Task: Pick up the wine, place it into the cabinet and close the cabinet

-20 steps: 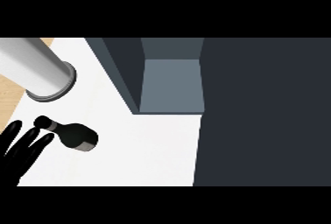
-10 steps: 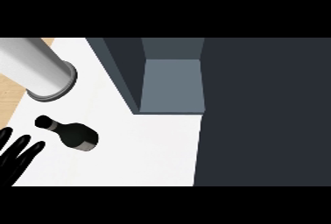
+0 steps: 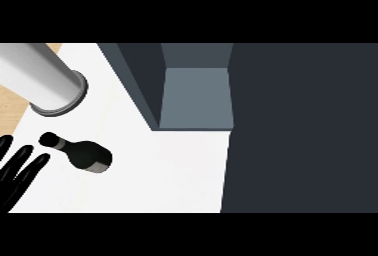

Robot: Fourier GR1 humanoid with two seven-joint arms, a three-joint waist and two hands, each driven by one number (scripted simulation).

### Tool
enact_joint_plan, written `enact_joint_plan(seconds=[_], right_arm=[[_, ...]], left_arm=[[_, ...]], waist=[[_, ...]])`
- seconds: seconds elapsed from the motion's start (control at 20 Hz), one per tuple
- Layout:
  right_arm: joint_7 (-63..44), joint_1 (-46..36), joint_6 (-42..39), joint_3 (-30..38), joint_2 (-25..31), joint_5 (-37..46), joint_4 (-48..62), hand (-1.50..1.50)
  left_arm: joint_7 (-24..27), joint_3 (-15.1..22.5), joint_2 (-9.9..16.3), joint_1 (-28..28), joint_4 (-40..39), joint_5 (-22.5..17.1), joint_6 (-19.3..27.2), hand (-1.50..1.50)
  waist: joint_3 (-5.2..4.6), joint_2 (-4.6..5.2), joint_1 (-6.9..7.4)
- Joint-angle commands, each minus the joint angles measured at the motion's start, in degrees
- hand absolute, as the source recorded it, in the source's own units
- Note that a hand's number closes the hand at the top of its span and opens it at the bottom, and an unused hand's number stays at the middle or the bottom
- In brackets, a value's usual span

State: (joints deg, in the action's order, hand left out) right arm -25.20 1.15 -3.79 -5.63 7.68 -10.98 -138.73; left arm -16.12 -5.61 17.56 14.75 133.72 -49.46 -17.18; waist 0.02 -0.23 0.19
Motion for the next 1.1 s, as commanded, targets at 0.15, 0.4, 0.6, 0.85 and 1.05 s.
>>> enact_joint_plan(seconds=[0.15,0.4,0.6,0.85,1.05], right_arm=[[-1.87,2.56,-0.87,1.47,-0.16,-3.33,-6.17,-1.50],[-4.71,1.16,0.54,0.48,-0.53,-1.77,-7.82,-1.50],[-8.08,-2.78,1.64,-1.48,-0.10,0.16,-7.95,-1.50],[-10.26,-3.37,2.12,-0.04,0.41,-1.85,-9.48,-1.50],[-7.83,-2.72,1.74,-0.08,-0.42,-0.78,-8.69,-1.50]], left_arm=[[-5.06,-3.47,1.13,-0.37,6.20,-3.75,4.42,-1.50],[-1.95,-5.92,-1.72,1.26,1.77,-1.04,0.85,-1.50],[-0.05,-8.95,-0.99,-4.28,-4.74,2.16,0.83,-1.50],[1.23,-13.85,0.23,-5.20,-10.33,3.26,-1.99,-1.50],[2.86,-14.56,-0.78,-9.34,-16.40,6.67,-0.83,-1.50]], waist=[[0.01,0.09,-0.19],[-0.03,0.07,-0.12],[-0.05,0.14,-0.36],[-0.05,0.13,-0.42],[-0.02,0.17,-0.71]])
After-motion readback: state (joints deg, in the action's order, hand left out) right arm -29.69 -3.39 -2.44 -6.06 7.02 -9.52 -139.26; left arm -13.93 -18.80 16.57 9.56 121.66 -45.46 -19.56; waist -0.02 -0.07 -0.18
